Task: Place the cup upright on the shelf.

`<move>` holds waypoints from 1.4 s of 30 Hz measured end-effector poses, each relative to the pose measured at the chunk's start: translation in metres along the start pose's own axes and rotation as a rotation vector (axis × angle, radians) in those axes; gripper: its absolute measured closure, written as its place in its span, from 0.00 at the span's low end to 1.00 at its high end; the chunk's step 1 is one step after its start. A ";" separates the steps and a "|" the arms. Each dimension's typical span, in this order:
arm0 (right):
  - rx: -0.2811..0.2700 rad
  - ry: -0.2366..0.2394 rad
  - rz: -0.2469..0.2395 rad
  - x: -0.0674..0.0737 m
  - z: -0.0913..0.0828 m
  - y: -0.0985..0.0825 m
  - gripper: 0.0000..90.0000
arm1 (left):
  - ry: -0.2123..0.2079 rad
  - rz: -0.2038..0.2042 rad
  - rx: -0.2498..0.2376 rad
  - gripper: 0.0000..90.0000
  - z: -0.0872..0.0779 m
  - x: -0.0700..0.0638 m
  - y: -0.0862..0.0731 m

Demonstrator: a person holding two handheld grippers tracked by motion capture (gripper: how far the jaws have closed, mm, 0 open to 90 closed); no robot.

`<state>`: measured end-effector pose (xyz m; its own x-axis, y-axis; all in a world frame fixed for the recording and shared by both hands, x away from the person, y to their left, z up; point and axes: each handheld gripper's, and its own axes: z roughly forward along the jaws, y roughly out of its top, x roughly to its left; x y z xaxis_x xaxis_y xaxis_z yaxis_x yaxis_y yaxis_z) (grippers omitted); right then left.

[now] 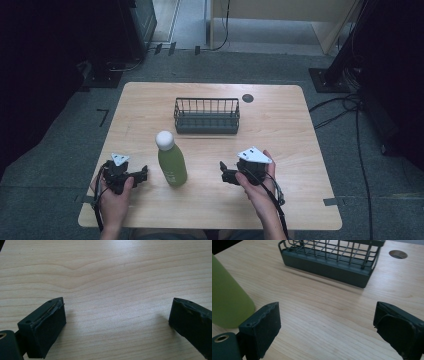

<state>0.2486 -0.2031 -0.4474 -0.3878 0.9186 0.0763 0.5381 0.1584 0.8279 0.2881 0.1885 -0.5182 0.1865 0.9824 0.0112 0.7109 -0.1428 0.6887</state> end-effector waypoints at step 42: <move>0.003 0.204 -0.047 0.074 0.026 0.008 0.10 | 0.000 -0.002 -0.001 0.02 0.000 0.000 0.000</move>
<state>0.2442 -0.1244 -0.4497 -0.5558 0.8180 0.1483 0.5176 0.2009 0.8317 0.2882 0.1884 -0.5183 0.1851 0.9827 0.0103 0.7102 -0.1410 0.6898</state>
